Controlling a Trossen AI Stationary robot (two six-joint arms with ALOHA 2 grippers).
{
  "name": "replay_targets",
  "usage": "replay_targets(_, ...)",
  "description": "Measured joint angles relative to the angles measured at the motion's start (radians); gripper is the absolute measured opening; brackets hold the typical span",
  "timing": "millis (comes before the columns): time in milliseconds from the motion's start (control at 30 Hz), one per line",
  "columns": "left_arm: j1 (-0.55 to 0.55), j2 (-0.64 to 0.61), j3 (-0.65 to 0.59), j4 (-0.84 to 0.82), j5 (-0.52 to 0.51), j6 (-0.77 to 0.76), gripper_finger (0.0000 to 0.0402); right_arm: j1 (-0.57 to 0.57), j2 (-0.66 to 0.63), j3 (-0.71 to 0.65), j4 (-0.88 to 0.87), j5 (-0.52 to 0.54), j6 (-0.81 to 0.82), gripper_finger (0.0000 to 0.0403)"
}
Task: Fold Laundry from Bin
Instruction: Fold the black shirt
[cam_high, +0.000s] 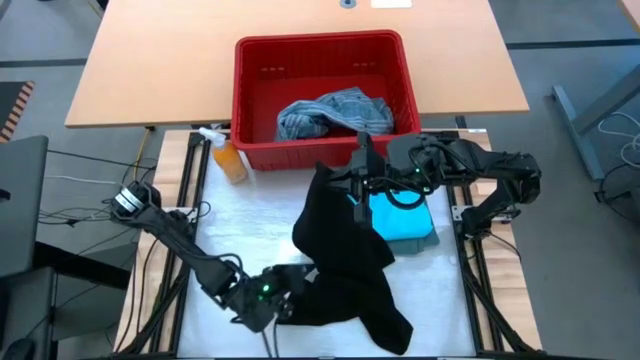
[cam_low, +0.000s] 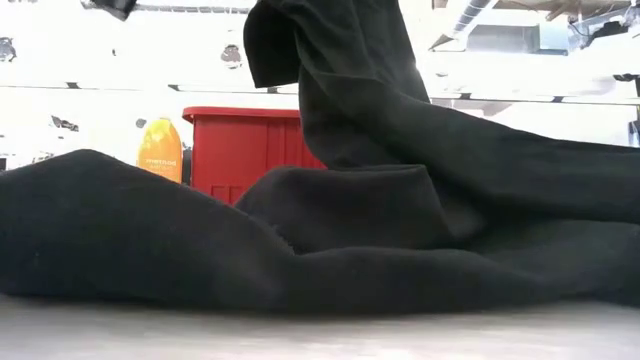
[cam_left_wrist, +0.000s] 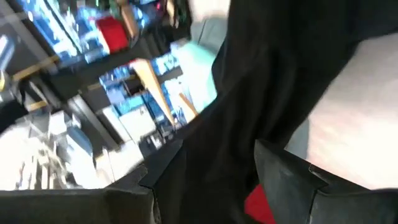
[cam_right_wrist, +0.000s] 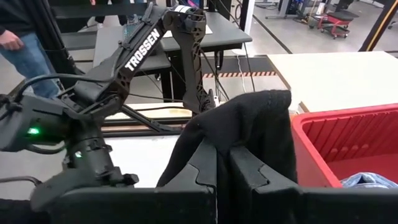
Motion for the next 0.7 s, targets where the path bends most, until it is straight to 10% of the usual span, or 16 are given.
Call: replay_targets(700, 0.081, 0.0, -0.001, -0.041, -0.023, 0.024, 0.0177, 0.001, 0.0, 0.0, 0.017, -0.023, 0.079, 0.0039)
